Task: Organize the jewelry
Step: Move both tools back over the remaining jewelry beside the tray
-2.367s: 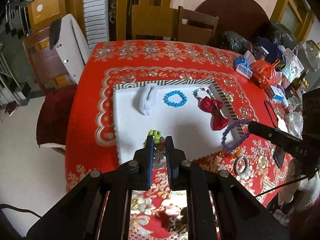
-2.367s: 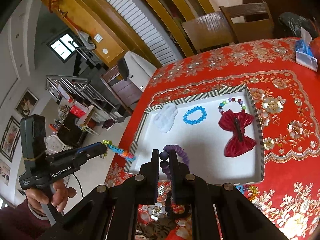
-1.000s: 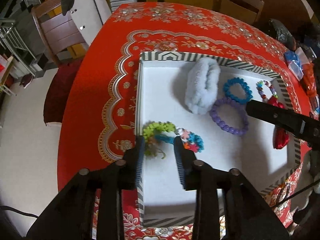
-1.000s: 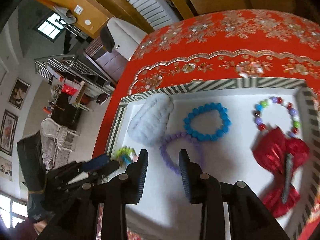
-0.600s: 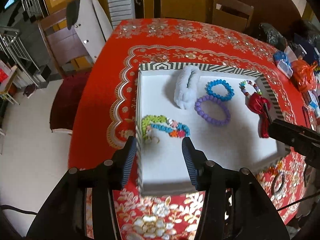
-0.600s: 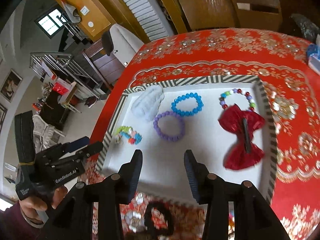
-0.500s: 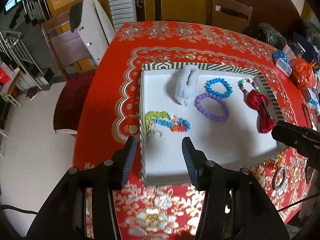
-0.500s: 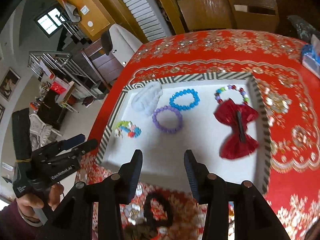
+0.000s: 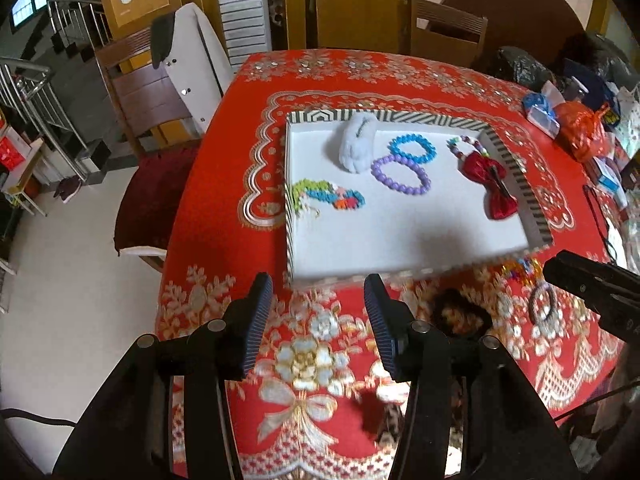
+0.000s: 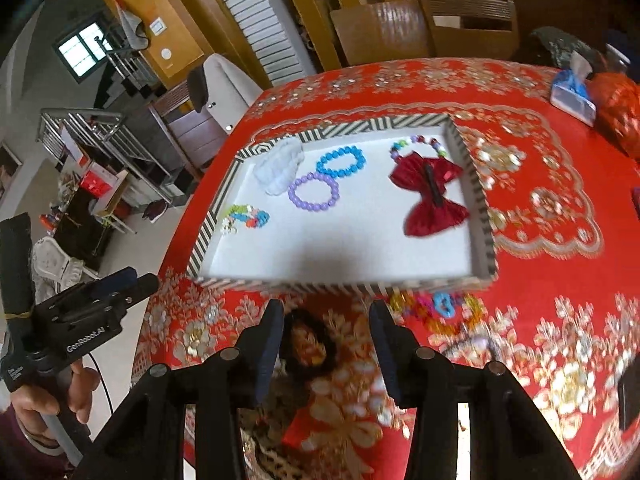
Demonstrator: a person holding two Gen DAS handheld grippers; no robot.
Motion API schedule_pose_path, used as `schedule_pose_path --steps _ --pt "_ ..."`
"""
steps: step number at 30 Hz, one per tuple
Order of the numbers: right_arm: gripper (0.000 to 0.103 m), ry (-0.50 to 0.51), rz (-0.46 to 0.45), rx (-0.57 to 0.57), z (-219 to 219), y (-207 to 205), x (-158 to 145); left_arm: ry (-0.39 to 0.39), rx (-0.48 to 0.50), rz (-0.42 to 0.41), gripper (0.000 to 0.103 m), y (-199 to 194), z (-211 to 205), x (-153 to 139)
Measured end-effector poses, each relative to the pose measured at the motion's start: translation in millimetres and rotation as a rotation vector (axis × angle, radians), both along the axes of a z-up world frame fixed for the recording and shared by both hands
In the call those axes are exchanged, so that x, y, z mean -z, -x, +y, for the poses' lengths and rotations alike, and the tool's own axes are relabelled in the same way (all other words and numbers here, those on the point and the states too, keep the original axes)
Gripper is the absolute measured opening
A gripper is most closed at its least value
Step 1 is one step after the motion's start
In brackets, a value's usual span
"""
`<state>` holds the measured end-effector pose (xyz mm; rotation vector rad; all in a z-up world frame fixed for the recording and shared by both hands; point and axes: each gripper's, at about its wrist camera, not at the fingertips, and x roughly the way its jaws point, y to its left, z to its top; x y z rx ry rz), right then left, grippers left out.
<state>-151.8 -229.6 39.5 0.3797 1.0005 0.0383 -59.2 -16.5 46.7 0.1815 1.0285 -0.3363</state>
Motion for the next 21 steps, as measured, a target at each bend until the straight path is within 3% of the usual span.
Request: schedule_pose_path --steps 21 --pt "0.048 0.005 -0.01 0.064 -1 75 2 0.029 0.059 0.003 0.061 62 9 -7"
